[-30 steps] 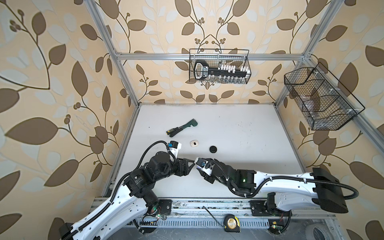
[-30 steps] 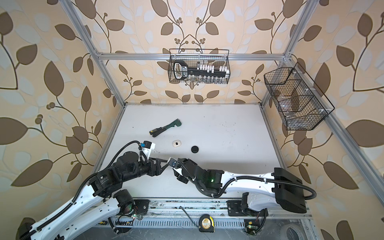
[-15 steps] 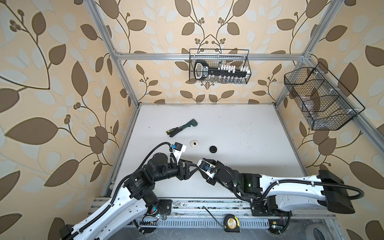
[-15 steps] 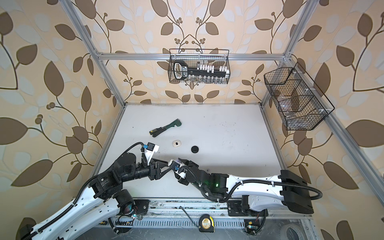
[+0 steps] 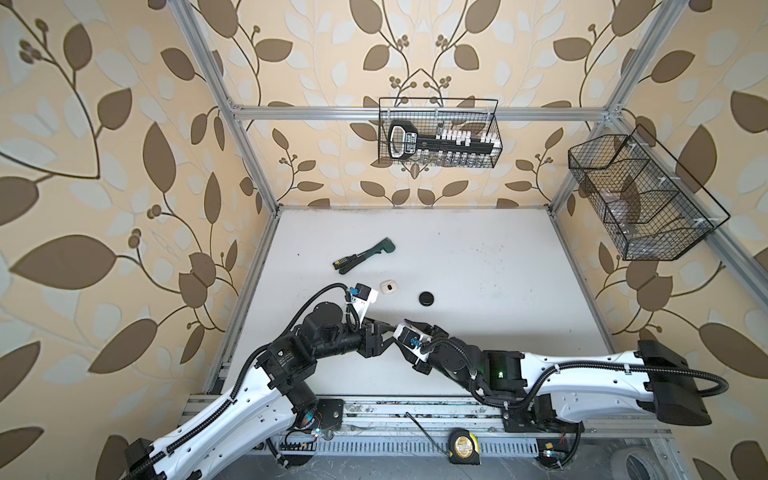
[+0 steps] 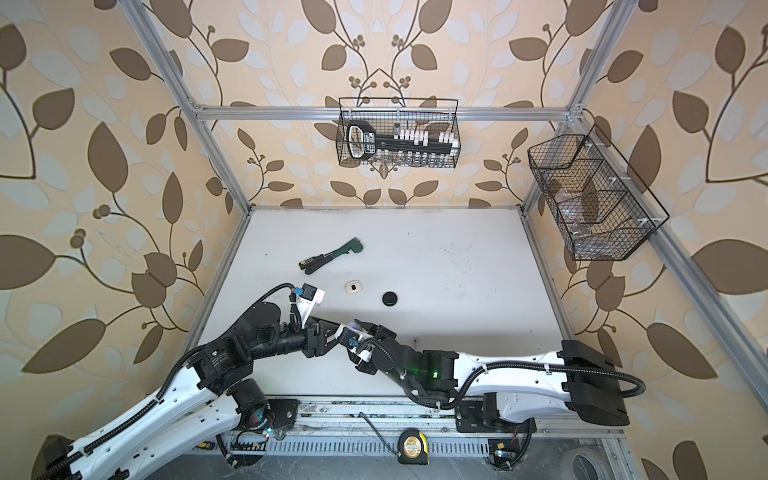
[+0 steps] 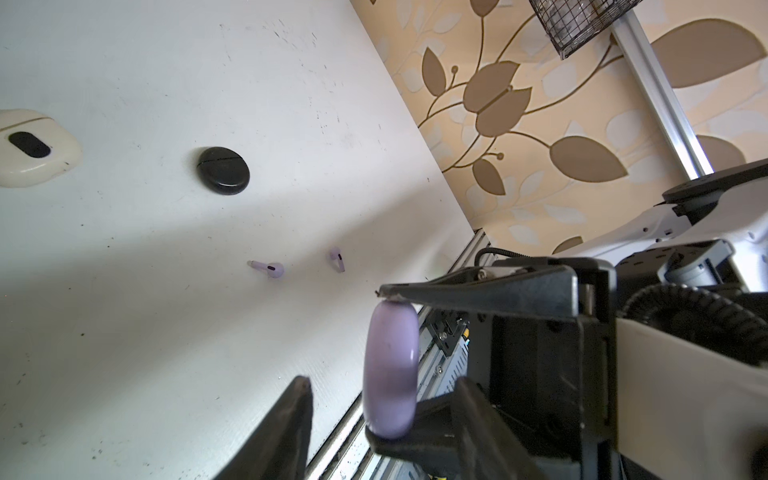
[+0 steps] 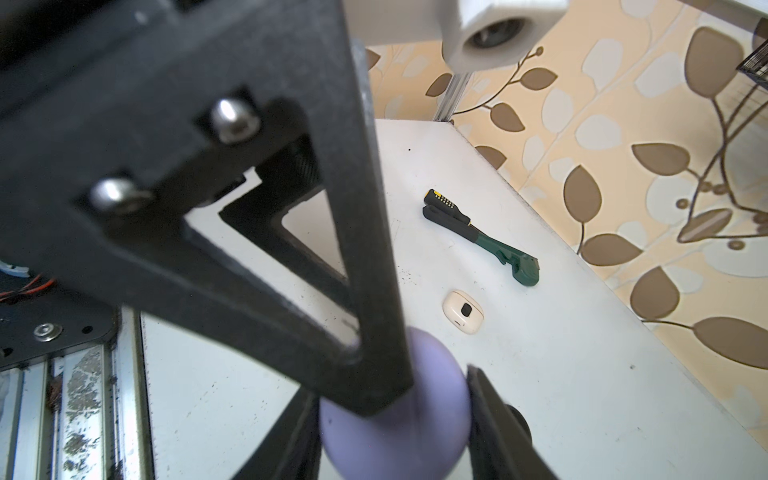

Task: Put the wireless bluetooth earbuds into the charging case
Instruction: 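Close the left gripper on the lilac case held by the right gripper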

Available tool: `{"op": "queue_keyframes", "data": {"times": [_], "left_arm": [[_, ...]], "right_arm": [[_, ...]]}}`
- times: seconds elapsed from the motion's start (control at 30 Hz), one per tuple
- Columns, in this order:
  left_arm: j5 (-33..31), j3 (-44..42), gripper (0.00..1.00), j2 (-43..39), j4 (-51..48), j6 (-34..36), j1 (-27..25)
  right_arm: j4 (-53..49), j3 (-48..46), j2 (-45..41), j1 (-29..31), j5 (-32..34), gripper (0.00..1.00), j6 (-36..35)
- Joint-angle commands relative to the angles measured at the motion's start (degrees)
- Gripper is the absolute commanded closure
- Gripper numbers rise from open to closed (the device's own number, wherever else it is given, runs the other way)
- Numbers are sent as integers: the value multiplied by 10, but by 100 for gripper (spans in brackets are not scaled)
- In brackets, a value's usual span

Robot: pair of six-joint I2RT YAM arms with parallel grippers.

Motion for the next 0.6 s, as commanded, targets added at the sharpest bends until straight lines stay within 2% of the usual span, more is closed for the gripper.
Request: {"op": "queue_keyframes", "data": {"times": [0.0, 0.57], "left_arm": [[20, -8, 46, -2, 28, 4, -5], [37, -4, 60, 15, 37, 4, -5]], "right_arm": [[19, -10, -8, 5, 18, 73, -12], [25, -12, -6, 8, 24, 72, -13]]}}
